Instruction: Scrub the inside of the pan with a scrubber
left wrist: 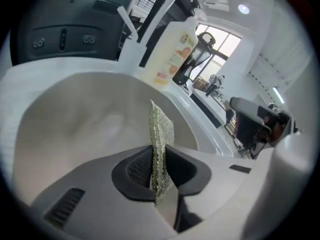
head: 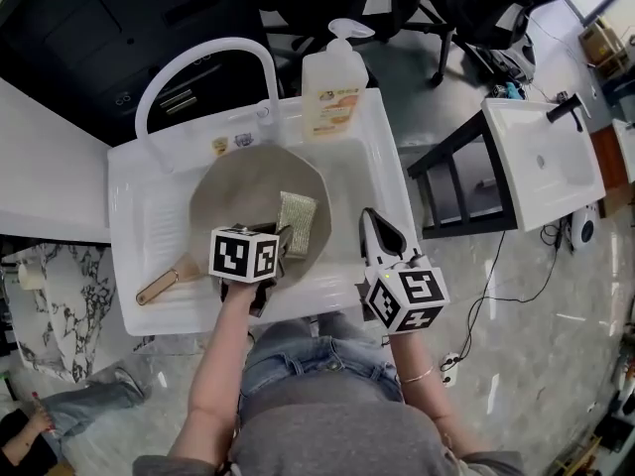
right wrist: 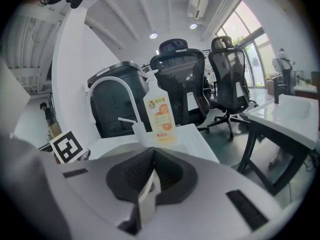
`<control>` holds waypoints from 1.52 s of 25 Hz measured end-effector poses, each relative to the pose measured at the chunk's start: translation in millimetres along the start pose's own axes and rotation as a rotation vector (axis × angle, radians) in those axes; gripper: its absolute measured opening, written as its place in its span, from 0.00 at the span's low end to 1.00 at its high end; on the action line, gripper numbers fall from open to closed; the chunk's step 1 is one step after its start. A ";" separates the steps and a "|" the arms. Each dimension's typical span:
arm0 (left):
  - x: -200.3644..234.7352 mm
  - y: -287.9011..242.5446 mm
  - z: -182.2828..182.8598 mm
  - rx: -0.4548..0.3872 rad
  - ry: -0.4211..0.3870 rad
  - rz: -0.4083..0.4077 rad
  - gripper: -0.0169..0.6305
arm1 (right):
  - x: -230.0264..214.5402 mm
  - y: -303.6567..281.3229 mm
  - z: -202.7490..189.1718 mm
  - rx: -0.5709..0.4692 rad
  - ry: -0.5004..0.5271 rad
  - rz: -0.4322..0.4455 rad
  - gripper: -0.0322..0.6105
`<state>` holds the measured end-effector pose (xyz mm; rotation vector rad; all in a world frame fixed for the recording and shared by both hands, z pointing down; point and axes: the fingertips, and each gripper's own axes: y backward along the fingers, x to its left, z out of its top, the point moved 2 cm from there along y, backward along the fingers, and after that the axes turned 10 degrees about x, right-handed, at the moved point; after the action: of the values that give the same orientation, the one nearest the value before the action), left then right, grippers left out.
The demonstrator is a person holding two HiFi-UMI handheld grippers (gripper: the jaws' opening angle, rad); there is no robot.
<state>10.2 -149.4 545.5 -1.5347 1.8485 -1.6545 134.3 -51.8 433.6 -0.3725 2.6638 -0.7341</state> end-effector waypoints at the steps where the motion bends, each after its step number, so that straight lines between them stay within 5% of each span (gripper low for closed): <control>1: 0.0 -7.6 -6.2 0.025 0.002 -0.001 0.13 | -1.8 2.4 -1.5 -0.001 -0.004 -0.006 0.07; 5: 12.3 -20.9 -19.7 0.106 -0.049 0.083 0.13 | -5.6 10.0 -6.5 -0.001 -0.014 -0.022 0.07; 15: 36.3 -35.4 -40.0 0.329 -0.364 0.341 0.13 | 5.7 10.3 -9.8 0.004 -0.006 -0.004 0.07; 24: 71.1 -19.9 -46.4 0.424 -0.518 0.533 0.13 | 16.8 4.4 -5.0 0.005 0.013 0.014 0.07; 38: 127.5 35.7 -37.3 0.446 -0.509 0.756 0.13 | 38.6 -14.0 -0.1 0.023 0.040 0.063 0.07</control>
<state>-90.7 -233.8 585.8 -0.8050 1.3913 -1.0795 101.6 -76.5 431.0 -0.2688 2.6883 -0.7602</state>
